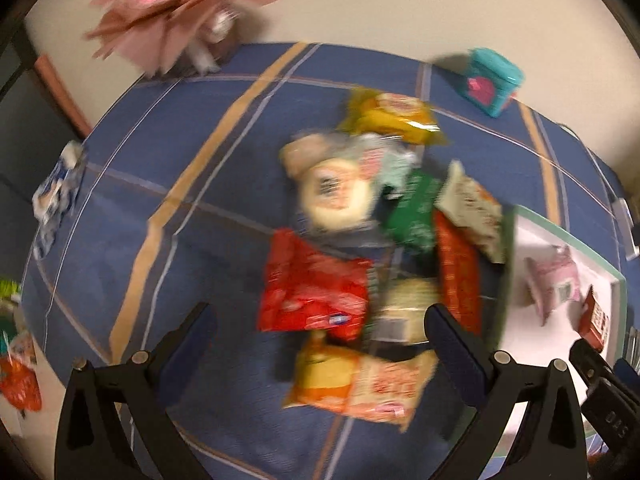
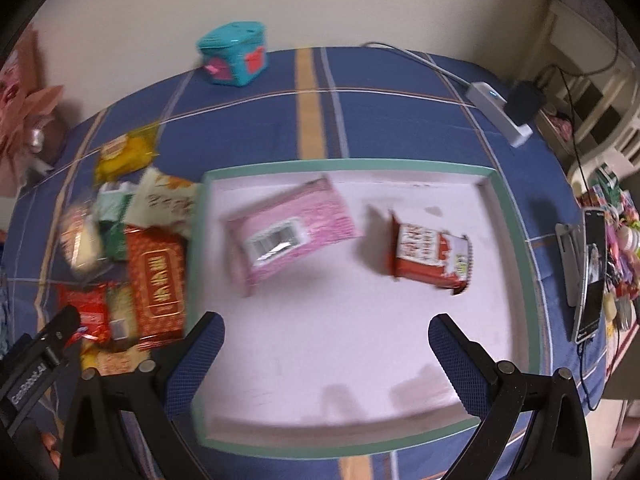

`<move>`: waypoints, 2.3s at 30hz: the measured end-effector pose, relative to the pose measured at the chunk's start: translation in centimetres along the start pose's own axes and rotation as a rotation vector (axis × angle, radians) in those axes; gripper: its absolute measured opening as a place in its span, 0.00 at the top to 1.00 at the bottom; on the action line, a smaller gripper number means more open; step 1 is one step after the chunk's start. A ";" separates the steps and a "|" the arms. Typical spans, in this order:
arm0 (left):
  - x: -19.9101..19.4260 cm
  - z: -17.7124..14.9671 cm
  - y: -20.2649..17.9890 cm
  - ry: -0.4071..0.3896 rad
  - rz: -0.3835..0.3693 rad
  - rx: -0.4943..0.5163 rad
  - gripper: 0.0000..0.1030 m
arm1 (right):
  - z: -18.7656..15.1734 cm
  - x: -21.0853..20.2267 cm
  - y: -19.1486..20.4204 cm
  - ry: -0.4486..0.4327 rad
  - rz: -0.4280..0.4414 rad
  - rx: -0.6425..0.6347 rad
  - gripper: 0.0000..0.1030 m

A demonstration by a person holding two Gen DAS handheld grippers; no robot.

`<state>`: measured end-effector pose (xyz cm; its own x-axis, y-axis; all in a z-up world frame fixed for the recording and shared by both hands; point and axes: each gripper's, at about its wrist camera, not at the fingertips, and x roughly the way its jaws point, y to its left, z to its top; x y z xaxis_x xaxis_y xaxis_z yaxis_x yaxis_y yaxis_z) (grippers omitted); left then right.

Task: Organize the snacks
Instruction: 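Withdraw both tools from the tray back toward the snack pile, then grasp yellow DALIYUAN bread pack with right tool while left tool approaches red nice bag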

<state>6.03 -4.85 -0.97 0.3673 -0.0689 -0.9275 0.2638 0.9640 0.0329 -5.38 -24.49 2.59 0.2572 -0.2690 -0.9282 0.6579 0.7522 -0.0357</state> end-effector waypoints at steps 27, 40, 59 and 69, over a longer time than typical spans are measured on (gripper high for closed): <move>1.6 -1.2 13.9 0.069 0.051 -0.248 0.00 | -4.7 -0.2 16.2 0.030 0.097 -0.305 0.00; 5.6 -2.0 12.5 0.196 0.108 -0.196 0.00 | -5.6 2.9 17.7 0.106 0.175 -0.265 0.00; 6.9 -1.1 13.2 0.202 0.120 -0.220 0.00 | -6.0 8.2 21.2 0.142 0.169 -0.273 0.00; 6.4 -0.2 12.6 0.189 0.113 -0.221 0.00 | -7.3 8.3 21.8 0.131 0.157 -0.283 0.05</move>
<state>11.50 6.87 -6.60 0.2057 0.0705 -0.9761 0.0234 0.9968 0.0769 5.91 -5.96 -8.60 0.2342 -0.0709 -0.9696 0.3908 0.9201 0.0272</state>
